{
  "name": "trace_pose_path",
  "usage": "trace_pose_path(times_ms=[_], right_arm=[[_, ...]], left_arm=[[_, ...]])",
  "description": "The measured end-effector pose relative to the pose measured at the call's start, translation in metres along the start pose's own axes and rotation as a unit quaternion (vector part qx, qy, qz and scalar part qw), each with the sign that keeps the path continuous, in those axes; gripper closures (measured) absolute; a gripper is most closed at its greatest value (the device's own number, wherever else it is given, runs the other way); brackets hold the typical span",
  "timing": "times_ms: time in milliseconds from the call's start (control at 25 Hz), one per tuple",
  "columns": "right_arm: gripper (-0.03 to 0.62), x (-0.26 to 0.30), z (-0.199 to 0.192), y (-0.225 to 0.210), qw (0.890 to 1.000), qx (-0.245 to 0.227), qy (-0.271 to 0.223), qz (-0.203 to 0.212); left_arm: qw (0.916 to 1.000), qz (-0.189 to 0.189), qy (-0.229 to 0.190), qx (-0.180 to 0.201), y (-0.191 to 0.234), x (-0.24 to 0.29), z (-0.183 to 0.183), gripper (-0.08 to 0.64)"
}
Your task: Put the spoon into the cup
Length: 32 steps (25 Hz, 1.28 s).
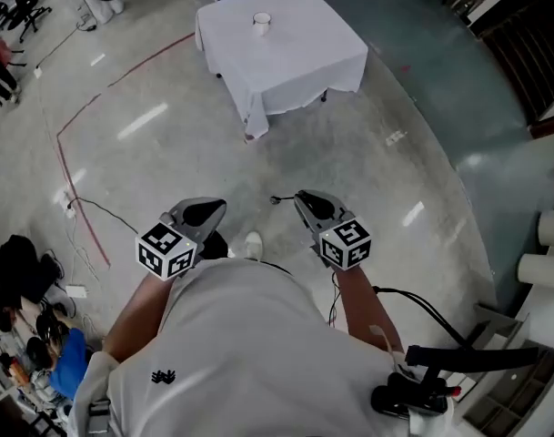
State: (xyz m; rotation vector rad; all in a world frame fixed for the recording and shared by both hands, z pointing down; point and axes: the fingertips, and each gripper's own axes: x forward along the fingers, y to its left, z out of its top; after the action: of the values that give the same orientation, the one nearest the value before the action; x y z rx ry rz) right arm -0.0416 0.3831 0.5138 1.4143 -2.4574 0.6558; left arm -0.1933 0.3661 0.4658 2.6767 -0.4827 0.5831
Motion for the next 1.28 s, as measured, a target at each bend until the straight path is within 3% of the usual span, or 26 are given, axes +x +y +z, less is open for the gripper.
trace_pose_path(times_ms=[320,560,960,1120,1280], right_arm=[[0.549,0.024,0.015,-0.039,0.999,0.035,0.002,0.009],[0.549,0.064,0.049,-0.088,0.999,0.049,-0.003,-0.007],[0.549,0.126,0.158,-0.207,0.999,0.026,-0.007,-0.040],[0.549,0.158,0.192,-0.242,0.999,0.022,-0.006,-0.033],[0.549,0.195,0.219,-0.270,1.000,0.004,0.012,-0.002]], left_arm=[[0.9997,-0.010,0.023,0.003,0.028,0.040,0.017,0.555],[0.9993,-0.031,0.020,0.001,0.083,0.092,0.045,0.555],[0.9973,-0.065,-0.009,0.031,0.176,0.179,0.162,0.555],[0.9982,-0.054,-0.017,0.021,0.213,0.198,0.186,0.555],[0.9991,-0.022,-0.035,-0.006,0.247,0.208,0.203,0.555]])
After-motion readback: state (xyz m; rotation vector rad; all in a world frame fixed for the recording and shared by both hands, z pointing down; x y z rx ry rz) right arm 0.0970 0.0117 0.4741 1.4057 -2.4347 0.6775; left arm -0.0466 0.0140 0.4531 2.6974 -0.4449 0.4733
